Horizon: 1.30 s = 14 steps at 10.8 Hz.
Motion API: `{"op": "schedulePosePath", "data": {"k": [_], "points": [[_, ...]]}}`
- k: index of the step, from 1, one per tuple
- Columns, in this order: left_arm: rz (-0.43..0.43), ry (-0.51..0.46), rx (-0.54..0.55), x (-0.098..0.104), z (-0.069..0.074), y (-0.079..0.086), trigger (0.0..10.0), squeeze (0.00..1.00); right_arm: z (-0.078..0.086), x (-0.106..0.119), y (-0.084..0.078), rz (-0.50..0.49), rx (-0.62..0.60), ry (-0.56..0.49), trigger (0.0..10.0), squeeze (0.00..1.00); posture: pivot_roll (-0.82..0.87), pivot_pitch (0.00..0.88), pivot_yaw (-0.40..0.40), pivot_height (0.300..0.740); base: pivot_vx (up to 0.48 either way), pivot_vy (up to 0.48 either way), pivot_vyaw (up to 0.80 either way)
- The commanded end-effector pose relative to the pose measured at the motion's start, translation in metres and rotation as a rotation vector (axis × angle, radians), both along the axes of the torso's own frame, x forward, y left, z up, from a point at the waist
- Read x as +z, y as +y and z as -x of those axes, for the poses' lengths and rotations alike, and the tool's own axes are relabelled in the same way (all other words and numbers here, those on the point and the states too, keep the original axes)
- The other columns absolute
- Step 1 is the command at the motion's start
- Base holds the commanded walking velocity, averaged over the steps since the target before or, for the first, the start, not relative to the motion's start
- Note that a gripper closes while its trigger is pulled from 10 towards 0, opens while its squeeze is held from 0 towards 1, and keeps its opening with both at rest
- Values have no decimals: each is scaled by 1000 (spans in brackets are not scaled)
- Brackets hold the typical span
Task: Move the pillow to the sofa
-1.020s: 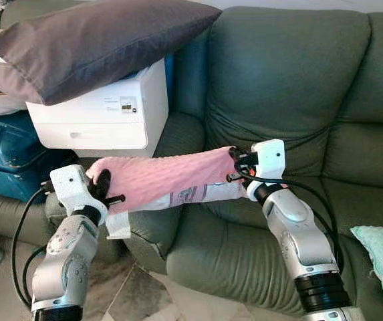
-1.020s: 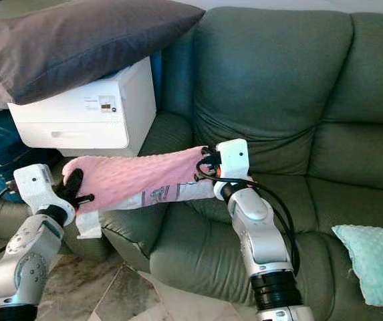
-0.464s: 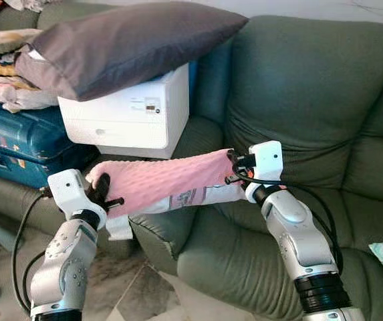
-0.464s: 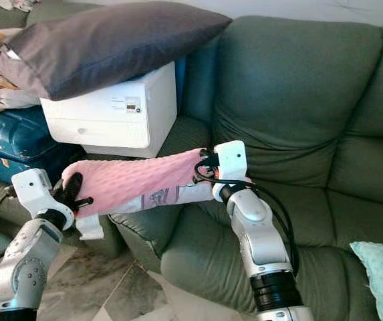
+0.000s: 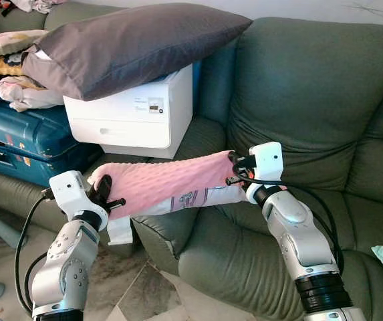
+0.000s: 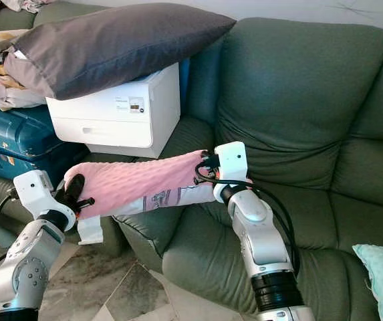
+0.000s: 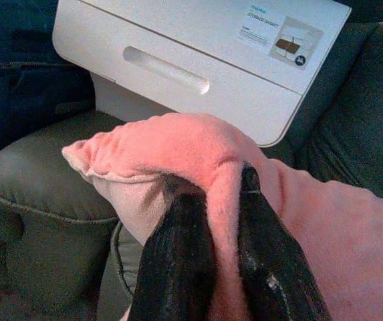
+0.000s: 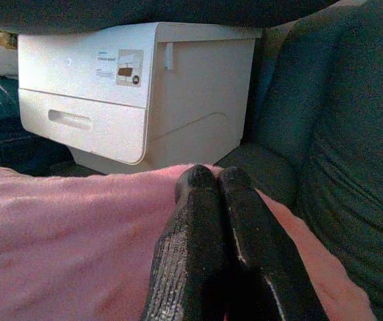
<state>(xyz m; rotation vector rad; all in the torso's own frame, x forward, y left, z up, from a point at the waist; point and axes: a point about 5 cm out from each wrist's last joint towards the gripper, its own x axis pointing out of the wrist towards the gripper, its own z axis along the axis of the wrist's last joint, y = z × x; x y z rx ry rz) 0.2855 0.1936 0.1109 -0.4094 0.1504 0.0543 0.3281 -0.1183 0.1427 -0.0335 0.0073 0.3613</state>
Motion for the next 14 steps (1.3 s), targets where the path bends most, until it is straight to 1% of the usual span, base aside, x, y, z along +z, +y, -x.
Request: {"op": "schedulePosePath", "data": {"k": [1,2,4,14], "points": [[-4,-22,5,7,-1,2,10000,0,-1,4,1,4,2,-10,10000,0,-253,0,55,740,0,0,0],[-18,-32,-9,9,-2,1,10000,0,-1,4,1,5,0,-9,10000,0,-255,0,56,740,0,0,0],[-11,-34,-15,9,-2,0,10000,0,-1,3,0,6,-3,-6,10000,0,-254,0,56,740,0,0,0],[-7,-30,-12,9,-1,-1,10000,0,-1,2,-1,10,-7,-2,10000,0,-257,0,57,740,0,-273,0]]}}
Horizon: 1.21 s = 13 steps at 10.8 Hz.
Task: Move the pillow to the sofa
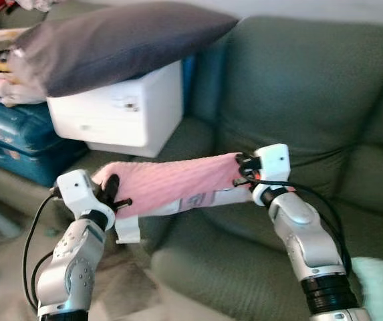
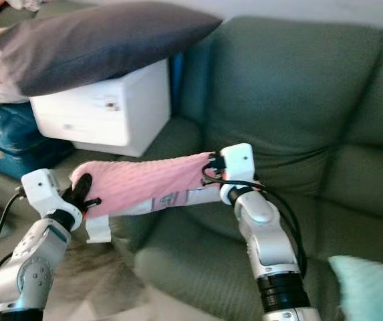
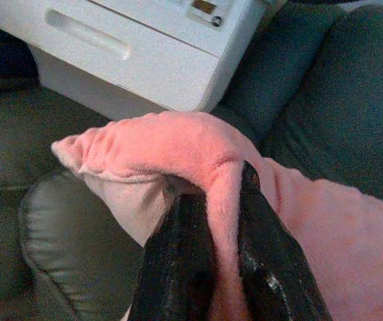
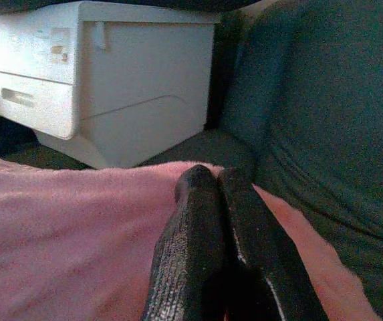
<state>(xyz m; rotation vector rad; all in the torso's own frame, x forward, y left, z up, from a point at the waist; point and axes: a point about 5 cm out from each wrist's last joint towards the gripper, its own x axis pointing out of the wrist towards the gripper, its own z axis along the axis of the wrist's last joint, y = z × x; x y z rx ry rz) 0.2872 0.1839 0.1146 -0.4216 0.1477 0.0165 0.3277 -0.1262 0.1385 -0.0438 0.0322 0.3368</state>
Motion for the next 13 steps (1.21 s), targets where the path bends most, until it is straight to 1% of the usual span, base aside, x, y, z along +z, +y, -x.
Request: {"op": "schedulePosePath", "data": {"k": [1,7,9,10,11,12,13], "points": [[-3,-16,36,5,0,10,10000,0,-1,6,7,-3,17,-23,10000,0,-257,0,57,740,0,0,0],[-9,-34,69,10,-5,21,10000,0,-2,6,7,3,16,-21,10000,0,-262,0,59,740,0,0,0],[-24,-28,82,10,-7,25,10000,0,-2,6,6,0,12,-12,10000,0,-261,0,59,740,0,0,-794],[-30,-43,95,12,-10,30,10000,0,-2,6,7,-3,11,-12,10000,0,-258,0,60,740,0,0,-788],[-17,-65,134,16,-18,34,10000,0,-3,5,7,-5,10,-10,10000,0,-257,0,62,740,0,0,-788],[-10,-80,139,20,-24,33,10000,0,-3,6,9,-10,10,-12,10000,0,-262,0,65,740,0,0,-788],[-18,-87,139,21,-26,33,10000,0,-2,6,9,-13,6,-13,10000,0,-263,0,68,740,0,0,-781]]}}
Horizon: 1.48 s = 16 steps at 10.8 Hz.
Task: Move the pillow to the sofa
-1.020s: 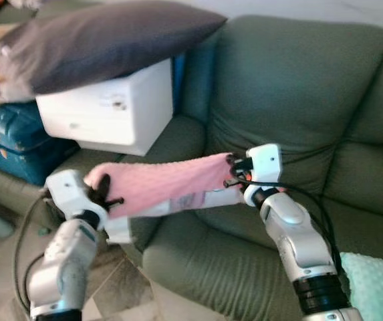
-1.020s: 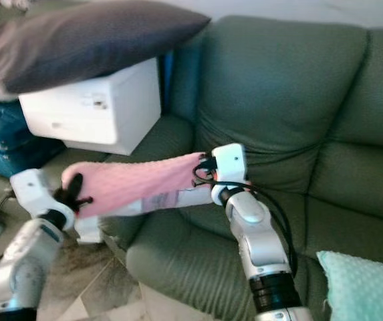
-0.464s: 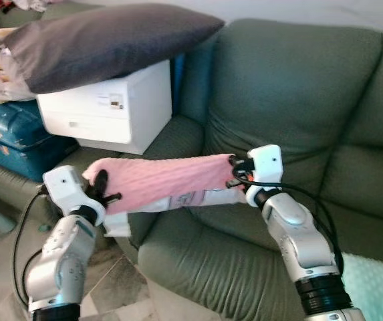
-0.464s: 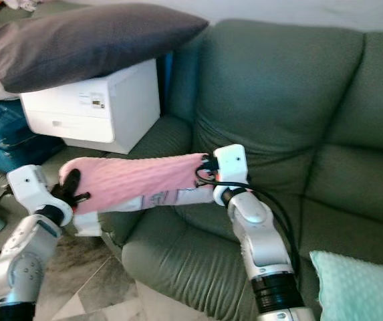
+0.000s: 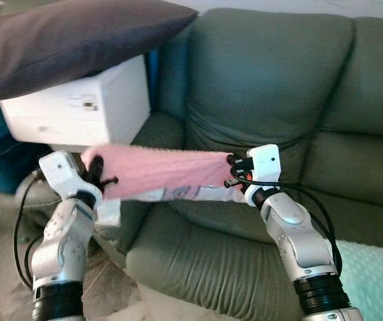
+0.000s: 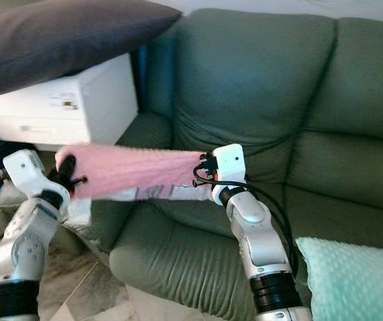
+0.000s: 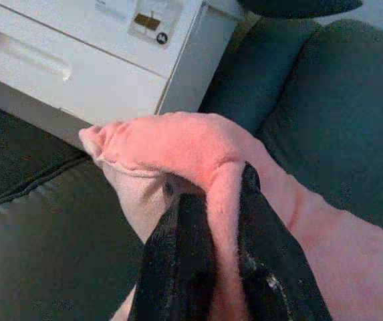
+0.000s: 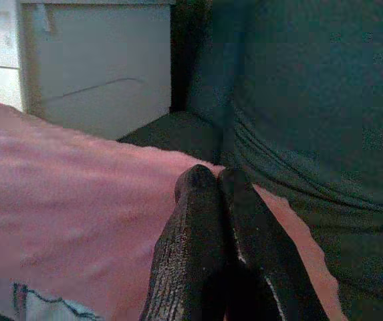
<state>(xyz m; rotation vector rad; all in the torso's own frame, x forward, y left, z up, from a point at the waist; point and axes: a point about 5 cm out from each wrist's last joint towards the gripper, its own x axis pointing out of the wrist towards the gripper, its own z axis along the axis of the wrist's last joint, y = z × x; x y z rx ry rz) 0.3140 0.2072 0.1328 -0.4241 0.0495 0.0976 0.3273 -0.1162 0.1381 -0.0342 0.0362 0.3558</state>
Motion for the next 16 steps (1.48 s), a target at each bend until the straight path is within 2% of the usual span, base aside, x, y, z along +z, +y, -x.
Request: {"op": "schedulePosePath", "data": {"k": [1,6,7,8,9,12,16], "points": [[-25,-2,40,2,0,11,10000,0,-2,6,-2,-7,-17,-18,10000,0,-262,0,71,740,0,0,-781],[-112,50,49,-19,17,25,10000,0,-1,7,3,-30,-18,-37,10000,0,-238,0,73,740,0,0,-775],[-119,51,54,-19,18,27,10000,0,-1,9,3,-32,-12,-51,10000,0,-236,0,73,740,0,0,-763],[-87,46,53,-20,19,29,10000,0,0,10,3,-41,-2,-67,10000,0,-238,0,75,740,0,0,0],[-96,46,32,-20,19,27,10000,0,1,8,2,-27,-12,-55,10000,0,-241,0,77,740,0,0,0],[-82,70,14,-27,17,24,10000,0,1,6,-1,-42,-40,-34,10000,0,-246,6,79,740,0,0,-763],[-26,72,-58,-31,4,5,10000,0,-2,10,-6,-25,-82,-60,10000,0,-254,7,75,740,0,0,-756]]}}
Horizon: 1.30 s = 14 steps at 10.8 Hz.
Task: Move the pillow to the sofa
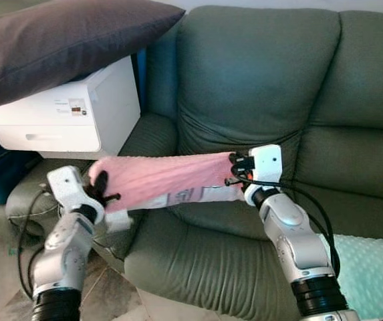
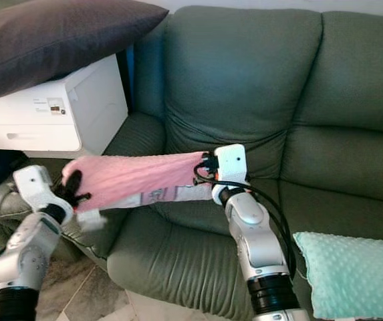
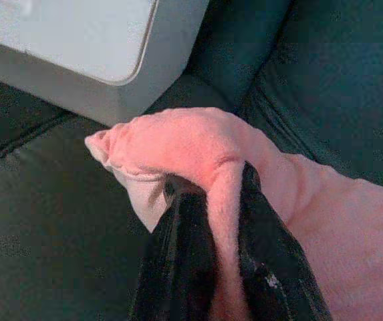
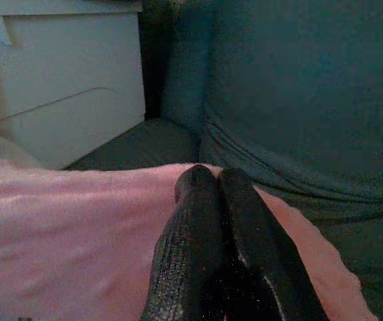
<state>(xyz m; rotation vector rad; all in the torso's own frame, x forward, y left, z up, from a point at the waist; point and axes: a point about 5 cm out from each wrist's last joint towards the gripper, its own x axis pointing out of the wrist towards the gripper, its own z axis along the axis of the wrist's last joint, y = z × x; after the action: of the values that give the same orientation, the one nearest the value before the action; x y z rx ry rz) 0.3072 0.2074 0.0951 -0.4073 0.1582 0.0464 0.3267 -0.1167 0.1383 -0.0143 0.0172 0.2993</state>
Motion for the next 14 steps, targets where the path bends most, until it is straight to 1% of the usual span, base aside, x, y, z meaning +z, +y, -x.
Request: {"op": "schedulePosePath", "data": {"k": [1,4,10,13,14], "points": [[-7,-25,1,5,-4,1,10000,0,-3,10,-8,2,-35,-44,10000,0,-255,9,76,740,0,0,-756],[-6,-33,-10,6,-8,-2,10000,0,-3,10,-8,1,-42,-47,10000,0,-256,6,78,740,0,0,-756],[-26,-46,-22,5,-8,-2,10000,0,-3,11,-7,1,-42,-51,10000,0,-258,0,82,740,0,0,-748],[-42,-40,-30,4,-8,-2,10000,0,-3,11,-7,2,-42,-53,10000,0,-259,0,87,740,275,0,-748],[-42,-40,-31,4,-8,-2,10000,0,-3,11,-7,2,-42,-53,10000,0,-259,0,88,740,0,0,-744]]}}
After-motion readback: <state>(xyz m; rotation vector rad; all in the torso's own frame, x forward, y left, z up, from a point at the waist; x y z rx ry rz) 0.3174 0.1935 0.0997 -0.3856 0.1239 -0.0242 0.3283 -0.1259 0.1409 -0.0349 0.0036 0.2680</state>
